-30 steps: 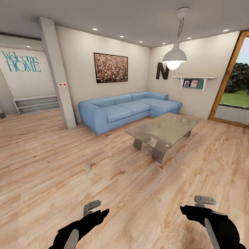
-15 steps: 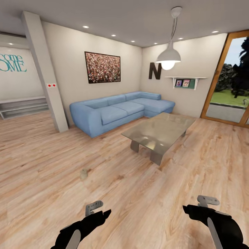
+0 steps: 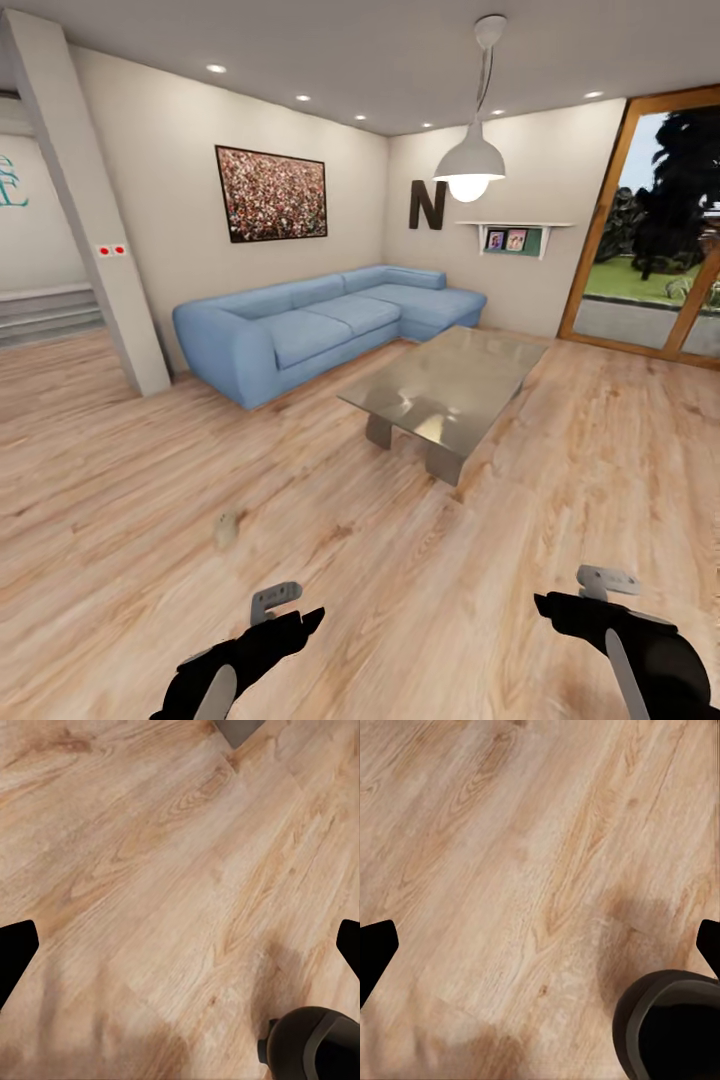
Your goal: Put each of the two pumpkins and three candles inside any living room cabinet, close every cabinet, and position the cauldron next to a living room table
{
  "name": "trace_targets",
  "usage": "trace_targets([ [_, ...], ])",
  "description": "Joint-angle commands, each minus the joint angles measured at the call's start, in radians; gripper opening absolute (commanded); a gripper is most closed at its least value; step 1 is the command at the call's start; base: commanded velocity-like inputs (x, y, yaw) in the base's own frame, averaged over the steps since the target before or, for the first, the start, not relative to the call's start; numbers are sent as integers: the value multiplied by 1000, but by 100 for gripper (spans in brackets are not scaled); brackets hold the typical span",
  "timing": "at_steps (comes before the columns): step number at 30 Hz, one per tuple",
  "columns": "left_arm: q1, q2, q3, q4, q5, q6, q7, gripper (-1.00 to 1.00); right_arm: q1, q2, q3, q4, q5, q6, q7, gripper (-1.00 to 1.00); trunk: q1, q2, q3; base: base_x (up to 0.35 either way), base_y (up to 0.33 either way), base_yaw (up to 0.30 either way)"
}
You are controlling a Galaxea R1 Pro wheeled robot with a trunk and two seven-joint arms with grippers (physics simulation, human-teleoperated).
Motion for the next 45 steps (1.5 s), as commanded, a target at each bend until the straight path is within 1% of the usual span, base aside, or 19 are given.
trace_targets([
  [1, 0, 0, 1, -1, 3, 4, -1, 100, -1, 0, -1, -1, -2, 5, 0, 100, 1, -1, -1, 305, 119, -264],
  [34, 0, -2, -3, -1, 1, -2, -1, 100, -4, 0, -1, -1, -2, 5, -1, 100, 1, -1, -1, 327, 11, -266],
  [45, 0, -1, -3, -1, 1, -1, -3, 100, -4, -1, -1, -1, -2, 5, -1, 100, 1, -1, -1, 323, 81, -266],
])
